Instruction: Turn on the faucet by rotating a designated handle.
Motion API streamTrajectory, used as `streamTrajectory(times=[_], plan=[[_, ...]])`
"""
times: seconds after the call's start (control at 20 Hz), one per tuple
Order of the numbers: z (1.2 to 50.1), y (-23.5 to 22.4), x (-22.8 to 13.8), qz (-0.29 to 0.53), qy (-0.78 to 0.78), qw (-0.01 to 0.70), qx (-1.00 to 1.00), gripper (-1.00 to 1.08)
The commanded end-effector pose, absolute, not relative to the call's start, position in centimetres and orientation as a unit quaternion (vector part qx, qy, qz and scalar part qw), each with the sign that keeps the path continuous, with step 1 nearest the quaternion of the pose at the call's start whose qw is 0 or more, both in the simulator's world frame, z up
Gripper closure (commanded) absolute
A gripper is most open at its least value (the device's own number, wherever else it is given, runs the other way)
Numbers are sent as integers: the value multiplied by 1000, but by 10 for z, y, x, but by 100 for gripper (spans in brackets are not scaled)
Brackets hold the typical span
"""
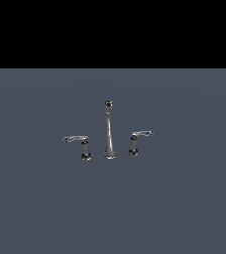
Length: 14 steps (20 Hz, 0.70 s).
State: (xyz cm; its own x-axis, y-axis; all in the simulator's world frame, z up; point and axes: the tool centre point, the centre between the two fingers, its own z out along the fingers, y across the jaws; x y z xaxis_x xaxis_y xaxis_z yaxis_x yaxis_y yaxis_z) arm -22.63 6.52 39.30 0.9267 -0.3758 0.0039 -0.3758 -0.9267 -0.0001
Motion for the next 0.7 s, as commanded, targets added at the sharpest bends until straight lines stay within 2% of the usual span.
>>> streamTrajectory(times=[0.0,0.65], plan=[[377,74,-219,2,-219,0,976,108],[296,114,-174,0,-349,-2,937,108]])
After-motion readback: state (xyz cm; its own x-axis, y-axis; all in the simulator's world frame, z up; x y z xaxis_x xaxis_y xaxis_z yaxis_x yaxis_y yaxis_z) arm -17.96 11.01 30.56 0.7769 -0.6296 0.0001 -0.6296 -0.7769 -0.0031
